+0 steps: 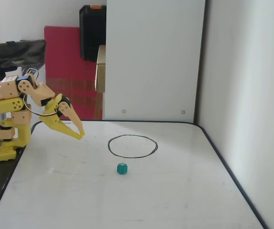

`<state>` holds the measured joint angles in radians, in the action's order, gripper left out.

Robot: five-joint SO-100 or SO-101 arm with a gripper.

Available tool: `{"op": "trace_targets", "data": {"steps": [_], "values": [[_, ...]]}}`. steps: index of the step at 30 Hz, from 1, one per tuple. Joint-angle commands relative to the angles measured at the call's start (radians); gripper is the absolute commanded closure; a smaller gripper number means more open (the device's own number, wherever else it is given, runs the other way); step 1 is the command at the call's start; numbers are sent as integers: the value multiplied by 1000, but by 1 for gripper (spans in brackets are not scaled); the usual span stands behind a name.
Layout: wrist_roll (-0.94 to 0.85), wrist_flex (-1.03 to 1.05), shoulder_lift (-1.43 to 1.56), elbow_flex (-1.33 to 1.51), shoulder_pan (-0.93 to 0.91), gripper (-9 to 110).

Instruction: Grasp a green cube and put it in the black circle

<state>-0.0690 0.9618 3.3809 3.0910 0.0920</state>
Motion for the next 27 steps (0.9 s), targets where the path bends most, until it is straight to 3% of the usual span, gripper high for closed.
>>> {"op": "trace_targets", "data": {"steps": [1,27], "values": [[-6,-12,0,23,3,101],[-3,12,0,-18,-2,101]]}}
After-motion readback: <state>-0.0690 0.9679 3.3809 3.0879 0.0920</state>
